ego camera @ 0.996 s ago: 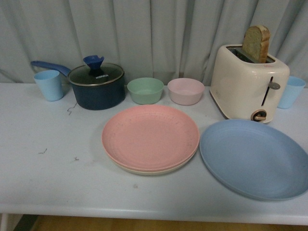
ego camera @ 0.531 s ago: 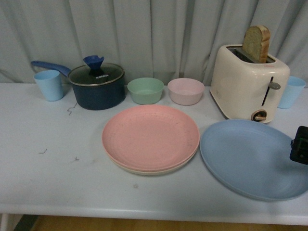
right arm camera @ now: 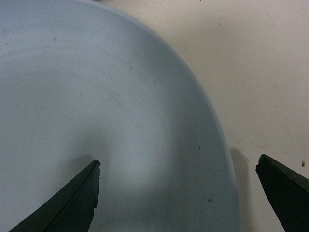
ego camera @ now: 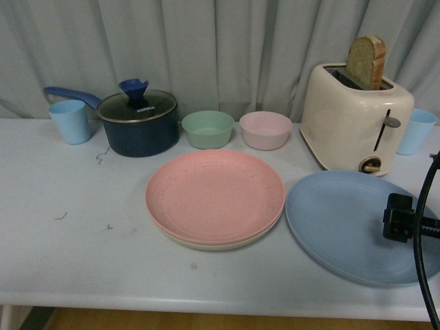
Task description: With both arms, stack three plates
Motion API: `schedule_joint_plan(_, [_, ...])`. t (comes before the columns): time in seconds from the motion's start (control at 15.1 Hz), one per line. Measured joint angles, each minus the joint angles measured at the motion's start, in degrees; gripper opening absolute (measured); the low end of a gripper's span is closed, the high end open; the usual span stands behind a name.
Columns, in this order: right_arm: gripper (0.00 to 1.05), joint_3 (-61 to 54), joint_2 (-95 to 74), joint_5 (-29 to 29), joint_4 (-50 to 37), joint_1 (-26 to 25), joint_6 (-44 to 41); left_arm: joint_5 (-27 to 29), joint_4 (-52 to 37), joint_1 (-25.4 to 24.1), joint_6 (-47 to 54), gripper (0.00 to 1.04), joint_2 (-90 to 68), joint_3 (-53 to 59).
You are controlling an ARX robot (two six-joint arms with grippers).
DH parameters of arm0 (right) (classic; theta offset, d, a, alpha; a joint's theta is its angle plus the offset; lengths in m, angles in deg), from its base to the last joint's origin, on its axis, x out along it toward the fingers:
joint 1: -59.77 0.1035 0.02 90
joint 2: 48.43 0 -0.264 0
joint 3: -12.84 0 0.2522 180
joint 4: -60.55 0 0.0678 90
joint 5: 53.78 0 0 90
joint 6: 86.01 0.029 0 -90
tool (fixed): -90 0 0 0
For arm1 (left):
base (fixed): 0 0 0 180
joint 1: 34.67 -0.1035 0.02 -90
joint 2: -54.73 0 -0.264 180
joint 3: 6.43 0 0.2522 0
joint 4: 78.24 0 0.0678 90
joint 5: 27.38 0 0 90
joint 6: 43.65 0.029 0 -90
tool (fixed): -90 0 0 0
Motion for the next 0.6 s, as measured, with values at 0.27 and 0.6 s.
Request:
schedule_joint_plan(0.27, [0.62,0.4,-1.0,-0.9,0.1,-0.5,-1.7,0.0,0.0,0.0,0.0,0.98,0.0,0.0])
schedule_joint_plan(0.6, [0.10,-0.3,-0.4,0.7,-2.0,-2.3,-2.3,0.0,0.0,0.0,0.0,0.98,0.0,0.0])
